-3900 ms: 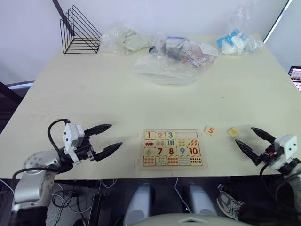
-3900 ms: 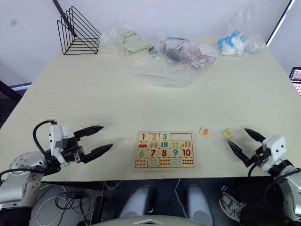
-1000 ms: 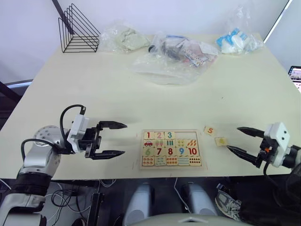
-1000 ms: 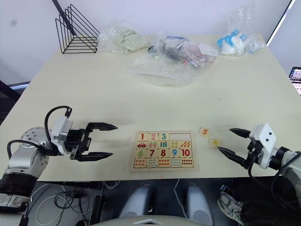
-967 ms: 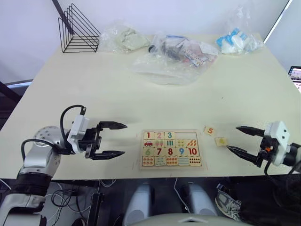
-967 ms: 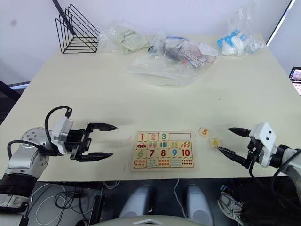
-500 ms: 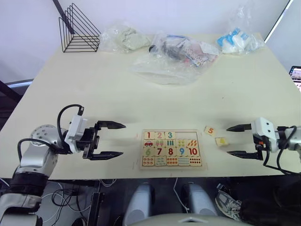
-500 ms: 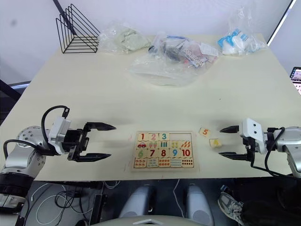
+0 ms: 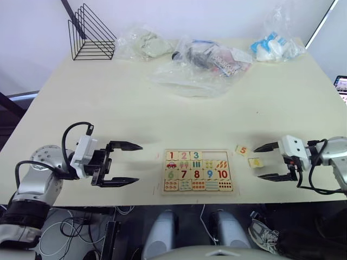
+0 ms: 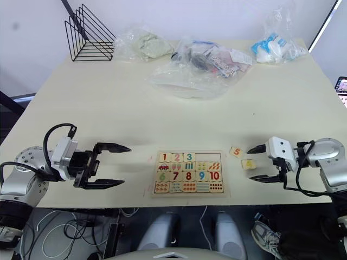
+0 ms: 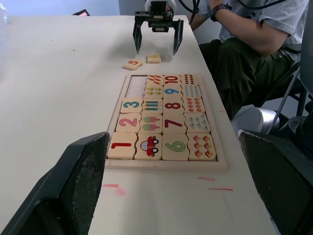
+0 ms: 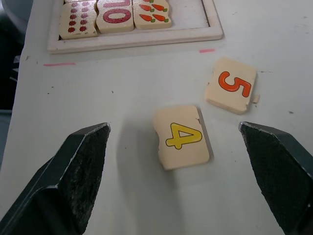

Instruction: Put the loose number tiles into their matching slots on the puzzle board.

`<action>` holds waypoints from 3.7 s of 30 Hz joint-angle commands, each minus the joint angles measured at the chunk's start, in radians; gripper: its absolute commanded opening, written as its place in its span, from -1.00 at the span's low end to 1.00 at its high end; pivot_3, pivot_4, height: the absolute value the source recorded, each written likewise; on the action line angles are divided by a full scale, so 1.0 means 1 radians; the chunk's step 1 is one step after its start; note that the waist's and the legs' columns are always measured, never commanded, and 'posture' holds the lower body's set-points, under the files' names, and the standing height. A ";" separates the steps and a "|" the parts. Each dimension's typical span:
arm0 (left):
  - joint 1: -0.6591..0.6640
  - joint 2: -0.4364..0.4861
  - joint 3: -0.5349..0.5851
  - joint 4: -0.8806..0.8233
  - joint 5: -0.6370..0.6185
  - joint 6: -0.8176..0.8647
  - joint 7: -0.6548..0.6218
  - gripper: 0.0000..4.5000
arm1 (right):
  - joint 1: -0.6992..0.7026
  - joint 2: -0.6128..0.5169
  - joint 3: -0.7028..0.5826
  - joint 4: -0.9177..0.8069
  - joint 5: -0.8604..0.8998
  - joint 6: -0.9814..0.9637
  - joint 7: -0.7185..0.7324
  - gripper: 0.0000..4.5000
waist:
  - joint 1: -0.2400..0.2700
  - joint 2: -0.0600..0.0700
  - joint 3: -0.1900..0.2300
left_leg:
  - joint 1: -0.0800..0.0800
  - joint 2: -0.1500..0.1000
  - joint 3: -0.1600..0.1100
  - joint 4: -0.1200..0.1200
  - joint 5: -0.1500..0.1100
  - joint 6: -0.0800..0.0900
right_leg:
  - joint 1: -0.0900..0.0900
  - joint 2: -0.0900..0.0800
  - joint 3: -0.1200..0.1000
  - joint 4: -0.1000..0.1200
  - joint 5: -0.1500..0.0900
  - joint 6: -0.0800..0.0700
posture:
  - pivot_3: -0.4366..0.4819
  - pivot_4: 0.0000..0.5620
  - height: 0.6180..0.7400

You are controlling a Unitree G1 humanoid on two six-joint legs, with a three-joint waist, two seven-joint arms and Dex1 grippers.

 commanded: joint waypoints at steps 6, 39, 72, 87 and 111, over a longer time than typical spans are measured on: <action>-0.004 0.020 0.011 -0.012 -0.019 -0.005 -0.031 1.00 | -0.060 0.006 0.025 0.042 -0.033 -0.052 0.028 0.96 | -0.001 0.000 0.000 | 0.000 0.000 0.000 0.000 0.000 0.000 | 0.000 0.000 0.000 0.001 0.000 0.000 | -0.05 -0.47 1.00; -0.012 0.026 -0.006 -0.003 -0.023 -0.020 -0.031 1.00 | -0.022 -0.044 0.000 -0.121 -0.036 0.114 -0.031 -0.62 | 0.000 0.000 0.000 | 0.000 0.000 0.000 0.000 0.000 0.000 | 0.000 0.000 0.000 0.002 0.000 0.000 | -0.05 -0.47 1.00; 0.076 -0.111 0.208 -0.113 0.061 0.153 0.001 1.00 | -0.607 0.100 0.454 -0.615 -0.090 1.205 -0.322 -0.62 | -0.002 0.002 0.001 | -0.009 0.000 -0.001 0.000 0.000 0.000 | -0.011 -0.001 0.001 0.003 0.000 -0.001 | -0.05 -0.47 1.00; 0.071 -0.127 0.216 -0.104 0.091 0.146 -0.031 1.00 | -0.729 0.203 0.589 -0.655 -0.009 1.471 -0.442 -0.62 | -0.017 0.002 0.001 | -0.009 -0.001 -0.002 0.000 0.000 0.000 | -0.012 -0.001 0.000 0.004 0.001 -0.001 | -0.05 -0.47 1.00; 0.103 -0.073 0.192 -0.092 0.085 0.088 -0.031 1.00 | -0.707 0.216 0.695 -0.608 0.002 1.363 -0.550 -0.62 | -0.027 0.002 0.001 | -0.009 0.000 -0.004 0.000 0.000 0.000 | -0.012 -0.001 0.001 0.004 0.001 -0.001 | -0.05 -0.47 1.00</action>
